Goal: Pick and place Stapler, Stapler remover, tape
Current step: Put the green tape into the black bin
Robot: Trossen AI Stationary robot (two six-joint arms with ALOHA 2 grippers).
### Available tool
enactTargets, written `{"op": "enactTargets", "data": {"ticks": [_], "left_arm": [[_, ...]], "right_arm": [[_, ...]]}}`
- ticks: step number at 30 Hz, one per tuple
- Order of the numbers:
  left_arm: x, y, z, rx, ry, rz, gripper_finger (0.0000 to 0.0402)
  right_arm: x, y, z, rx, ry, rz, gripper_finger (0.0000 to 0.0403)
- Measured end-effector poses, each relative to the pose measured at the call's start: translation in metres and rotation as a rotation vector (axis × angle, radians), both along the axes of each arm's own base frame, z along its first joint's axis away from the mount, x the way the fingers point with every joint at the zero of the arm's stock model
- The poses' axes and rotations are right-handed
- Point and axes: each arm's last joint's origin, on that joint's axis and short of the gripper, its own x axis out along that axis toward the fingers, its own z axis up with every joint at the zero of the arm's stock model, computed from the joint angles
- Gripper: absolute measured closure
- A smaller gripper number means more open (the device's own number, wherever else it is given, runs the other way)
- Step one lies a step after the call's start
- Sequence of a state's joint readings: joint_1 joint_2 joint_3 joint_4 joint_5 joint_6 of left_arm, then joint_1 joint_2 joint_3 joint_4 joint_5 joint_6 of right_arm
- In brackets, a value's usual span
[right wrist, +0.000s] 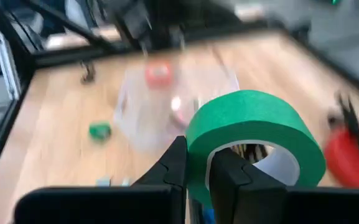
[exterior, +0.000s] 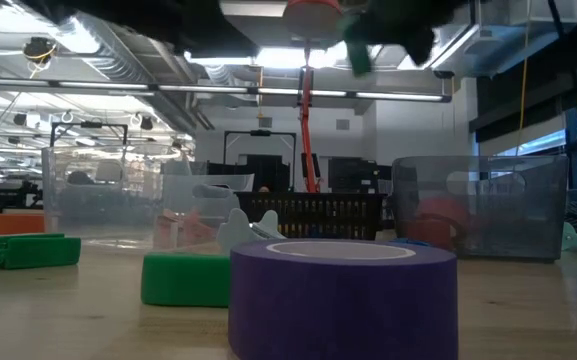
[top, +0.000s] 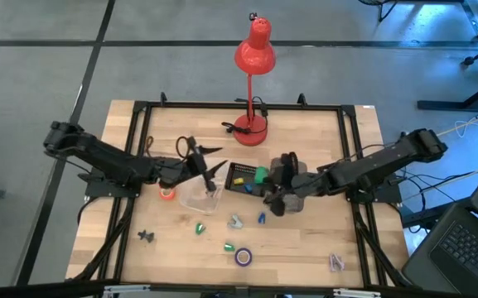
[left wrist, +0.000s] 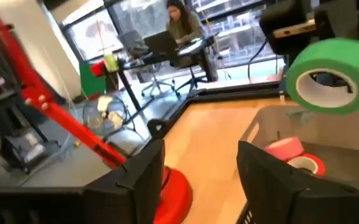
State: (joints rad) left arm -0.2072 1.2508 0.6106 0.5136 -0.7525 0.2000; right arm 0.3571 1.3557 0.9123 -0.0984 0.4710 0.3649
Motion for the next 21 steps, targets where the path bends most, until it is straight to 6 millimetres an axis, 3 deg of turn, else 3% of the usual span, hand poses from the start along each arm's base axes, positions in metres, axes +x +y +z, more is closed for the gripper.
{"op": "enactTargets", "data": {"ticks": [7, 13, 21], "left_arm": [[-0.017, 0.0, 0.012, -0.052, 0.001, -0.041, 0.0211], [-0.017, 0.0, 0.012, -0.07, 0.001, -0.047, 0.0212], [-0.017, 0.0, 0.012, -0.069, 0.001, -0.048, 0.021]], "right_arm": [[-0.025, 0.0, -0.02, 0.284, 0.329, -0.027, 0.0369], [-0.023, 0.002, -0.045, 0.327, 0.504, -0.069, 0.0369], [-0.012, -0.01, -0.076, 0.403, 0.703, -0.112, 0.0369]]}}
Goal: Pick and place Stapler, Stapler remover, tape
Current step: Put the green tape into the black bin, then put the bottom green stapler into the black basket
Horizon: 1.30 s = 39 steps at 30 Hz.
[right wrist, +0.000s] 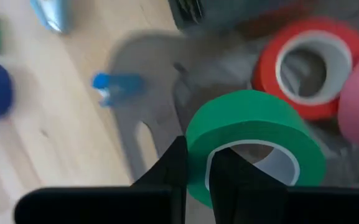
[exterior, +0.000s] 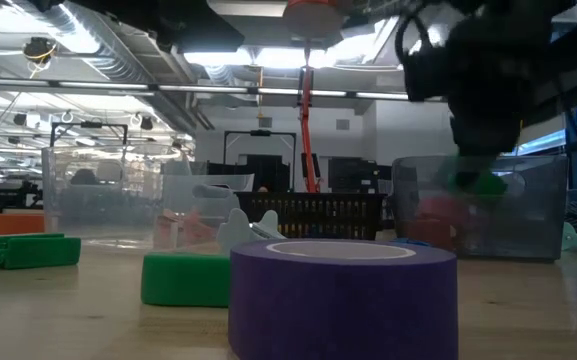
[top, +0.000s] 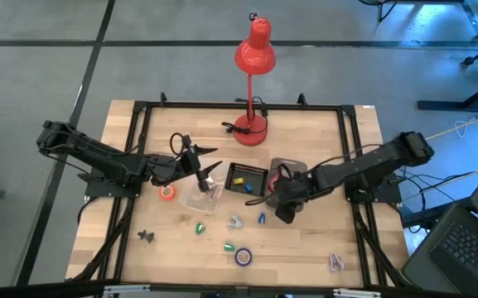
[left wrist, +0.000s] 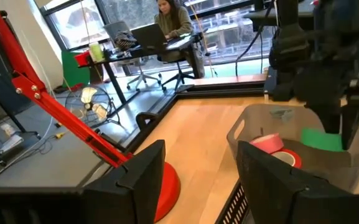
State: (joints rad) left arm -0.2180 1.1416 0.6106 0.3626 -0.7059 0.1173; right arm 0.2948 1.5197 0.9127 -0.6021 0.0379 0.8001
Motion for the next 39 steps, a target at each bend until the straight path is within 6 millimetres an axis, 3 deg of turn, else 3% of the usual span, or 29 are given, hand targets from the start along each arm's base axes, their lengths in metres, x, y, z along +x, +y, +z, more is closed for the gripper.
{"op": "enactTargets", "data": {"ticks": [5, 9, 17, 21, 31, 35, 39], "left_arm": [[0.0, 0.0, 0.0, 0.011, 0.007, 0.0, 0.0212], [0.0, 0.0, -0.001, 0.016, 0.014, 0.0, 0.021], [0.0, 0.001, -0.002, 0.018, 0.024, -0.001, 0.0211], [-0.001, 0.001, -0.003, 0.021, 0.035, 0.0, 0.0211], [-0.001, 0.001, -0.006, 0.032, 0.067, 0.014, 0.0211], [-0.001, 0.001, -0.006, 0.032, 0.069, 0.013, 0.0213], [-0.002, 0.001, -0.007, 0.03, 0.079, 0.014, 0.0213]], "right_arm": [[-0.006, -0.01, -0.016, -0.017, 0.188, -0.032, 0.0369], [-0.006, -0.012, -0.02, -0.019, 0.219, -0.049, 0.0368], [0.001, -0.011, -0.014, 0.01, 0.122, -0.036, 0.0227], [0.006, -0.01, 0.0, -0.006, 0.077, -0.032, 0.0183], [0.019, 0.027, 0.073, -0.178, -0.241, 0.127, 0.0168], [0.021, 0.047, 0.082, -0.099, -0.342, 0.128, 0.0168], [0.027, 0.072, 0.071, -0.055, -0.378, 0.172, 0.0168]]}}
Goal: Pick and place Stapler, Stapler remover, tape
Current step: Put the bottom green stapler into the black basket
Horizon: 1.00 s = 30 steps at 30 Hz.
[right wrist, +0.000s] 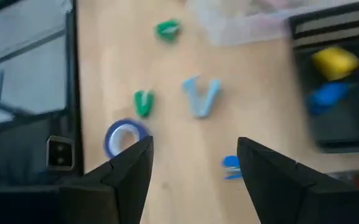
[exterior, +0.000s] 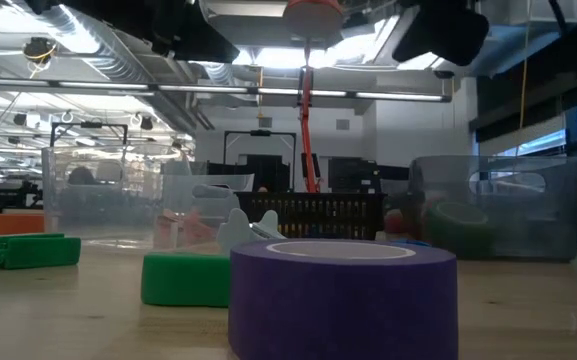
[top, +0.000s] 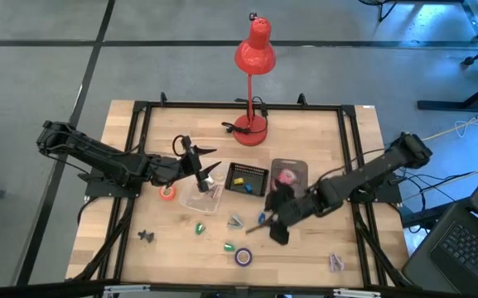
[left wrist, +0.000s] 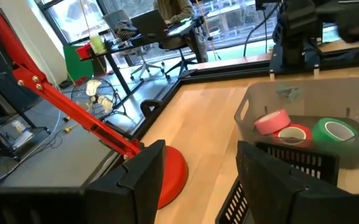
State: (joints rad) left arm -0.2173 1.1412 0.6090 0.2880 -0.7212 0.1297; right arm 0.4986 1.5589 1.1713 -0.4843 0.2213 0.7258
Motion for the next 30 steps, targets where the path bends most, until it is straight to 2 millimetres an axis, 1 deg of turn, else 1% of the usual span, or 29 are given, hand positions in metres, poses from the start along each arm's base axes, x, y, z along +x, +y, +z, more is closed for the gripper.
{"op": "enactTargets", "data": {"ticks": [4, 7, 10, 15, 19, 22, 25, 30], "left_arm": [[0.0, 0.0, 0.0, -0.01, -0.001, 0.002, 0.0214], [0.0, 0.0, 0.0, -0.012, -0.004, 0.003, 0.0213], [0.0, 0.0, 0.0, -0.013, -0.006, 0.003, 0.0213], [0.0, 0.0, 0.0, -0.018, -0.01, 0.004, 0.0214], [0.0, 0.0, 0.0, -0.019, -0.01, 0.004, 0.0213], [0.0, 0.0, 0.0, -0.019, -0.007, 0.003, 0.0215], [0.0, 0.0, -0.001, -0.019, -0.003, -0.002, 0.0214], [0.0, 0.0, -0.001, -0.018, 0.001, -0.002, 0.0214]], "right_arm": [[0.014, 0.024, -0.02, 0.044, -0.036, 0.087, 0.0167], [0.025, 0.034, -0.034, 0.063, -0.061, 0.157, 0.0167], [0.032, 0.038, -0.046, 0.064, -0.055, 0.171, 0.0167], [0.044, 0.035, -0.072, 0.063, 0.001, 0.168, 0.0167], [0.059, 0.033, -0.093, 0.088, 0.063, 0.181, 0.0167], [0.072, 0.033, -0.1, 0.112, 0.08, 0.203, 0.0167], [0.086, 0.037, -0.102, 0.132, 0.077, 0.237, 0.0167], [0.099, 0.044, -0.105, 0.129, 0.061, 0.26, 0.0172]]}}
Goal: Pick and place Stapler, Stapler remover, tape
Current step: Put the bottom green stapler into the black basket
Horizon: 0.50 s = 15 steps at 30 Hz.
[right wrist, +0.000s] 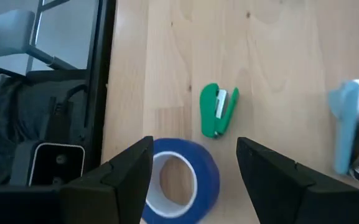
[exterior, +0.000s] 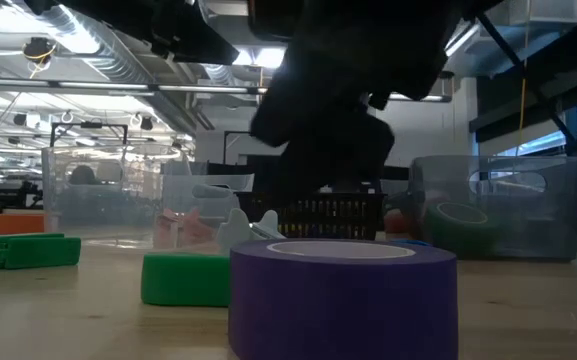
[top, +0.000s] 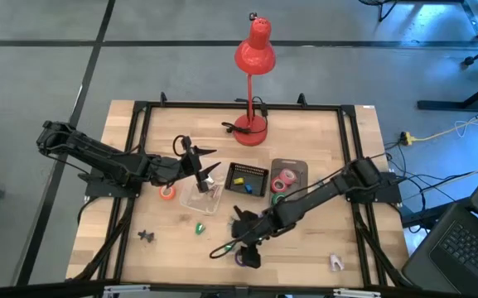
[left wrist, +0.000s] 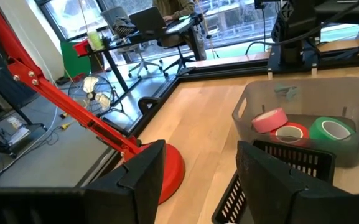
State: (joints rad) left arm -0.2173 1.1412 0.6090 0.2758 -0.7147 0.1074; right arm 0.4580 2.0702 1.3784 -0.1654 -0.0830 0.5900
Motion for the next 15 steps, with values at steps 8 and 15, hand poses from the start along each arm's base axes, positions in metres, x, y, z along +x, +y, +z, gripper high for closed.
{"op": "enactTargets", "data": {"ticks": [8, 15], "left_arm": [[0.0, 0.0, -0.001, 0.002, 0.011, -0.001, 0.0213], [0.0, 0.0, -0.001, 0.002, 0.012, -0.001, 0.0213]], "right_arm": [[0.011, 0.003, -0.016, -0.007, 0.025, -0.011, 0.0187], [0.018, -0.004, -0.025, -0.002, 0.05, -0.05, 0.0188]]}}
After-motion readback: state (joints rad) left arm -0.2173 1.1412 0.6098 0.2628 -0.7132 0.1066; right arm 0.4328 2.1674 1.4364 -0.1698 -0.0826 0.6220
